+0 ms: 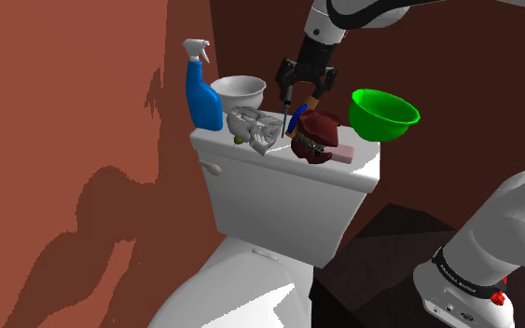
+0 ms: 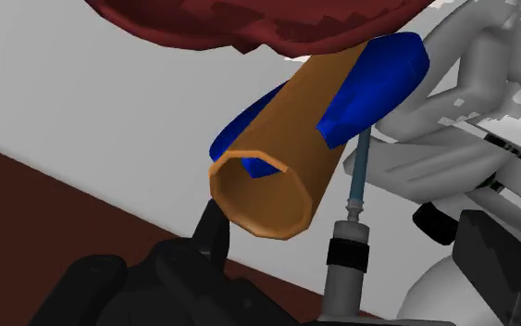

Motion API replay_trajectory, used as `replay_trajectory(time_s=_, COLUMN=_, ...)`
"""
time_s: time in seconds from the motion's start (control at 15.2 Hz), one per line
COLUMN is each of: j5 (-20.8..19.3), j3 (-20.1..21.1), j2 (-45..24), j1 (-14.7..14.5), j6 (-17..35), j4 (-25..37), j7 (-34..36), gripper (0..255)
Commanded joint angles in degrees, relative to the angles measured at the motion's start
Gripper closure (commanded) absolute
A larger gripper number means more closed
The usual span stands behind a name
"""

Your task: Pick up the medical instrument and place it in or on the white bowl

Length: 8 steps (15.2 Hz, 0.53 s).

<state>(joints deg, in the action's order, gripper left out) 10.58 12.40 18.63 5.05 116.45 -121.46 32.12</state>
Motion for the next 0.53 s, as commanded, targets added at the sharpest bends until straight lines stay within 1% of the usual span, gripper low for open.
replay_trajectory(time_s=0.0, j5=0.29, j3=0.81, j2=-2.43, j1=0.34, j6=2.26, j4=1.28, j7=3.3, gripper=0)
replay_trajectory(time_s=0.46, j5=0.21, j3=1.61, j2=-4.88, j1=0.1, j6=7.98, j4=-1.95, j7=3.47, gripper=0)
